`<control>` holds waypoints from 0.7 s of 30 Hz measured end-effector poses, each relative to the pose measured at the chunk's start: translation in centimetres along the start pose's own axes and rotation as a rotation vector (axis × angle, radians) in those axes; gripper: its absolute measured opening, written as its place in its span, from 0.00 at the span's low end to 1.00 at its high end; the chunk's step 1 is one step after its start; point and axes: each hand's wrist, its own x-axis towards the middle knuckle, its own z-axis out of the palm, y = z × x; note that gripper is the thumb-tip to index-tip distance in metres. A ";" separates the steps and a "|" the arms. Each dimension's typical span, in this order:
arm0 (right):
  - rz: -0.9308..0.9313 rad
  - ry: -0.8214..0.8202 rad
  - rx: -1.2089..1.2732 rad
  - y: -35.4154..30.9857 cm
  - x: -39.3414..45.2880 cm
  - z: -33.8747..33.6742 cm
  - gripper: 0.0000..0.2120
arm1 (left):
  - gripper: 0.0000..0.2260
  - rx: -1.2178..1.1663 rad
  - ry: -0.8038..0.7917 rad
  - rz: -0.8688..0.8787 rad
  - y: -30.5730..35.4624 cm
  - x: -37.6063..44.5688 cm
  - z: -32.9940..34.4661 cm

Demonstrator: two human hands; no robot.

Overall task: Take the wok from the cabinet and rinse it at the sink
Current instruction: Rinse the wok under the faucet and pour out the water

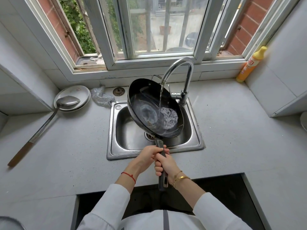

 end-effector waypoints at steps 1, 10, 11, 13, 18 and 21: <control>-0.001 0.012 -0.005 0.0 -0.1 0.1 0.07 | 0.13 0.014 0.019 0.000 0.1 0.0 0.2; 0.012 0.052 -0.032 -0.7 -0.3 0.8 0.07 | 0.07 0.096 0.125 0.018 0.0 0.2 1.1; 0.010 0.051 -0.030 -0.6 -0.4 0.8 0.07 | 0.07 0.100 0.124 0.021 -0.1 0.2 1.1; 0.008 0.049 -0.023 -0.7 -0.5 0.9 0.07 | 0.08 0.106 0.123 0.026 -0.1 0.1 1.0; -0.006 0.049 -0.019 -1.0 -0.7 1.1 0.05 | 0.08 0.104 0.113 0.042 -0.2 -0.1 0.8; -0.009 0.034 -0.030 -0.1 -0.6 1.1 0.05 | 0.09 0.105 0.092 0.033 -0.9 -0.2 0.1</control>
